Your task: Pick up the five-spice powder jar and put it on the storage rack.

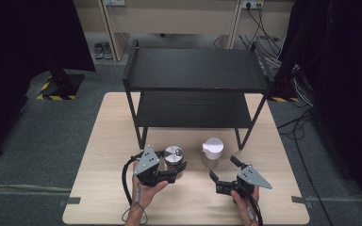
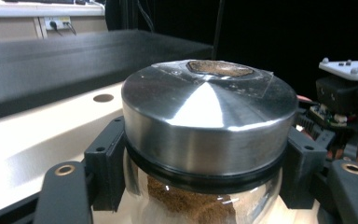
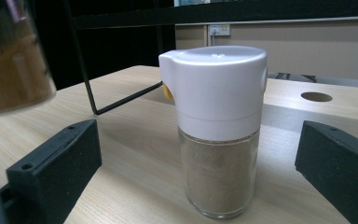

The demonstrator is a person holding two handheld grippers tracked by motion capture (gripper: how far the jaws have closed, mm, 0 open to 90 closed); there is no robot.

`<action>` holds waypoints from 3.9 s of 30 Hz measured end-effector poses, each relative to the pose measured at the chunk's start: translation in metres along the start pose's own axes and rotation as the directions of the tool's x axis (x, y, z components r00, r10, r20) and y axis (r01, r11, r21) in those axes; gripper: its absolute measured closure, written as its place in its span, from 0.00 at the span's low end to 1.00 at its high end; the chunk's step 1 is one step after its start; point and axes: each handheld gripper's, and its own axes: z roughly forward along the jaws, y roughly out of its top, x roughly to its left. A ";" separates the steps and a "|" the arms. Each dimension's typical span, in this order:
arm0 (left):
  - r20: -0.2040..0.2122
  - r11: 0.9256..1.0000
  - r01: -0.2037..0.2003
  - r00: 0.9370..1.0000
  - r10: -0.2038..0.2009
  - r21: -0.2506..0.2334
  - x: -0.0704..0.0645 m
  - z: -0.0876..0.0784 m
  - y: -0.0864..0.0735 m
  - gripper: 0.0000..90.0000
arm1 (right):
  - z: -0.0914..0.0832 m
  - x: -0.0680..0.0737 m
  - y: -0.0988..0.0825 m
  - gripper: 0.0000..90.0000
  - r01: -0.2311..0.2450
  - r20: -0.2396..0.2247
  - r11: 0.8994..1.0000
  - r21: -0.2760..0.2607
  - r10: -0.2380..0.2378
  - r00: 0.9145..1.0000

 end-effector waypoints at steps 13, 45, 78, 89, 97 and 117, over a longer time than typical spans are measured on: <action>0.046 1.000 -0.026 0.999 0.027 -0.015 0.026 0.010 0.053 0.34 | 0.000 0.000 0.000 0.01 -0.001 -0.002 1.000 0.002 0.001 1.000; 0.159 0.999 -0.049 0.986 0.052 -0.024 0.053 0.015 0.150 0.34 | 0.000 0.000 0.001 0.01 0.000 -0.005 1.000 0.008 0.000 1.000; 0.143 0.998 -0.026 0.989 0.033 -0.050 0.069 0.030 0.224 0.34 | 0.000 -0.001 0.001 0.01 -0.004 -0.003 1.000 0.006 0.004 1.000; 0.053 0.998 0.011 0.999 -0.008 -0.064 0.076 0.038 0.240 0.34 | -0.001 -0.002 0.001 0.01 -0.003 -0.003 1.000 0.003 0.003 1.000; -0.034 0.999 0.004 0.999 -0.006 -0.053 0.074 0.051 0.244 0.34 | 0.000 -0.001 0.001 0.01 -0.003 -0.003 1.000 0.004 0.003 1.000; -0.152 0.997 0.046 0.987 -0.054 -0.057 0.080 0.075 0.246 0.34 | 0.000 -0.001 0.001 0.01 0.001 -0.014 1.000 0.005 -0.001 1.000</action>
